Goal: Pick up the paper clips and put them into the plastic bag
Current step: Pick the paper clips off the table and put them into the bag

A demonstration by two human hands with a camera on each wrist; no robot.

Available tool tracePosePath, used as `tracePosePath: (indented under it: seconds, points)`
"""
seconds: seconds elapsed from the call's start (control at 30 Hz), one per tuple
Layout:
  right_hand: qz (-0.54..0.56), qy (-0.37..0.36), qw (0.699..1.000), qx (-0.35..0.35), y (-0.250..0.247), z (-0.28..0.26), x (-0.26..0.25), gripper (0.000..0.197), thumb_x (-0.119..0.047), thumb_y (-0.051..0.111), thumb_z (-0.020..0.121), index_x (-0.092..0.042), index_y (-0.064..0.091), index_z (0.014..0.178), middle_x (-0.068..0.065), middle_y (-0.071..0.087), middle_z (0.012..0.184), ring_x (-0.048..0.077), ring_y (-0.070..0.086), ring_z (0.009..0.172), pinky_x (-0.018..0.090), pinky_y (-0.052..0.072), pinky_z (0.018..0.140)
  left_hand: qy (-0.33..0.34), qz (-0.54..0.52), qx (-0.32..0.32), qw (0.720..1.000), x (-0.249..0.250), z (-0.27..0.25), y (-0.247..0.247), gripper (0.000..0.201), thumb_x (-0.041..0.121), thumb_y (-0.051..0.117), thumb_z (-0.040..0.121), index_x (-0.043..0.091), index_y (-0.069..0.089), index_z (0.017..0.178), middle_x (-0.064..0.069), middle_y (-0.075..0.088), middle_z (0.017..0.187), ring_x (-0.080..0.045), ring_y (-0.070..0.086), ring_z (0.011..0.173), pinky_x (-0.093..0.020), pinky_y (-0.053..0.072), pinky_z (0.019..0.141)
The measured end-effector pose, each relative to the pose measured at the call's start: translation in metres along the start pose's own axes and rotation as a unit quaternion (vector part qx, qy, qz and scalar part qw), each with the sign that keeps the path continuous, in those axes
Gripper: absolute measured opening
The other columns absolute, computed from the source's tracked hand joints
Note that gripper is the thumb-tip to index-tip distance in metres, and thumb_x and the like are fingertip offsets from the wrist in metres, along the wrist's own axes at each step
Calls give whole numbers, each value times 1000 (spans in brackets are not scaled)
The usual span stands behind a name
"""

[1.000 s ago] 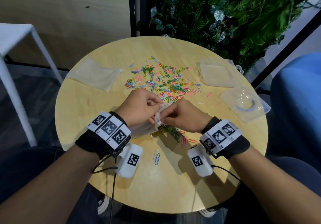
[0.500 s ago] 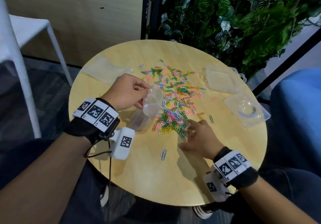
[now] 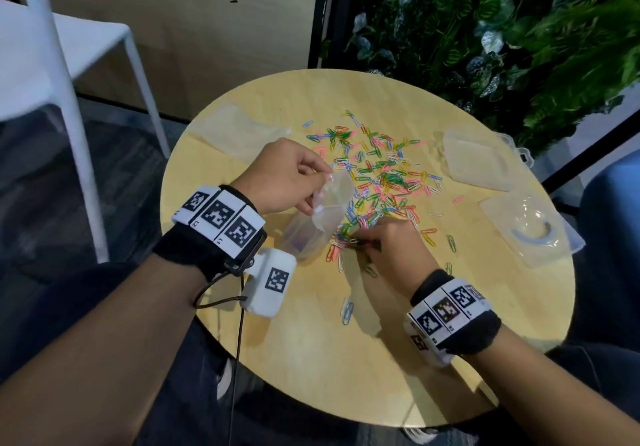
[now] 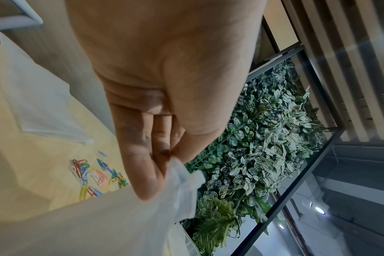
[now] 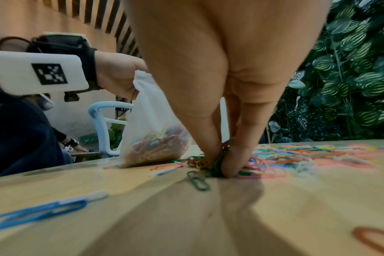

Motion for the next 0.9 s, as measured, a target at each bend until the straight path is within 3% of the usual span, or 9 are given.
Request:
tracePosePath:
  seconds: [0.2, 0.27, 0.33, 0.4, 0.53, 0.67, 0.77, 0.83, 0.9]
  points:
    - [90, 65, 994, 15, -36, 6, 38, 13, -19, 78, 78, -18, 80, 90, 1, 76, 81, 9, 62, 65, 1, 37, 63, -6, 28, -30, 999, 1, 5, 25, 13, 9, 65, 95, 2, 74, 101, -2, 70, 58, -21, 70, 53, -31, 63, 56]
    - [235, 129, 963, 18, -51, 5, 64, 15, -14, 80, 76, -11, 79, 91, 6, 76, 80, 13, 69, 64, 10, 54, 67, -8, 35, -35, 999, 1, 6, 32, 14, 9, 66, 95, 2, 74, 102, -8, 71, 63, -25, 72, 58, -34, 63, 57]
    - [437, 189, 879, 26, -63, -1, 83, 21, -3, 77, 77, 1, 75, 98, 14, 75, 82, 21, 73, 70, 26, 60, 75, -13, 38, -39, 998, 1, 7, 38, 13, 9, 65, 95, 2, 75, 102, -12, 71, 67, -30, 73, 62, -36, 64, 58]
    - [581, 219, 783, 32, -71, -6, 90, 21, 5, 69, 79, 6, 70, 101, 12, 75, 80, 19, 72, 71, 23, 60, 73, -15, 44, -42, 998, 0, 7, 43, 13, 9, 65, 95, 3, 75, 103, -13, 72, 68, -32, 74, 64, -37, 64, 59]
    - [735, 233, 635, 50, -77, -8, 88, 31, 5, 65, 81, 5, 63, 111, 8, 74, 83, 12, 72, 75, 14, 56, 68, -25, 42, -53, 997, -1, 7, 55, 14, 10, 66, 95, 2, 73, 106, -10, 70, 65, -32, 73, 66, -40, 64, 62]
    - [820, 245, 517, 21, -47, -9, 52, 28, 6, 55, 90, 4, 57, 118, 9, 71, 93, 10, 71, 79, 16, 57, 76, -30, 34, -64, 997, -1, 7, 68, 13, 11, 66, 95, 6, 73, 104, -13, 74, 70, -31, 73, 65, -40, 65, 66]
    - [813, 255, 523, 4, -20, -11, 27, 20, 8, 56, 89, 6, 59, 109, 12, 71, 91, 10, 71, 71, 16, 58, 73, -41, 2, -51, 998, -4, 6, 71, 12, 9, 64, 96, 4, 72, 103, -11, 74, 67, -24, 73, 59, -33, 64, 61]
    - [777, 265, 570, 30, -13, -10, 26, 15, 8, 62, 87, 3, 61, 101, 12, 70, 83, 12, 70, 64, 18, 58, 71, -42, -19, -39, 998, -5, 7, 70, 14, 7, 62, 97, -2, 70, 104, -11, 72, 63, -17, 71, 54, -27, 61, 54]
    - [721, 251, 644, 50, -18, -7, 29, 13, 7, 63, 86, 1, 62, 97, 13, 67, 83, 17, 68, 67, 21, 59, 73, -41, -26, -31, 998, -6, 7, 68, 13, 7, 63, 97, -3, 70, 103, -15, 74, 66, -20, 72, 55, -27, 61, 54]
Point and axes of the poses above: each hand's wrist, its own z-axis towards the middle knuckle, its own y-axis out of the palm, x = y × z, the point moved 9 cm from there along z, towards the middle knuckle
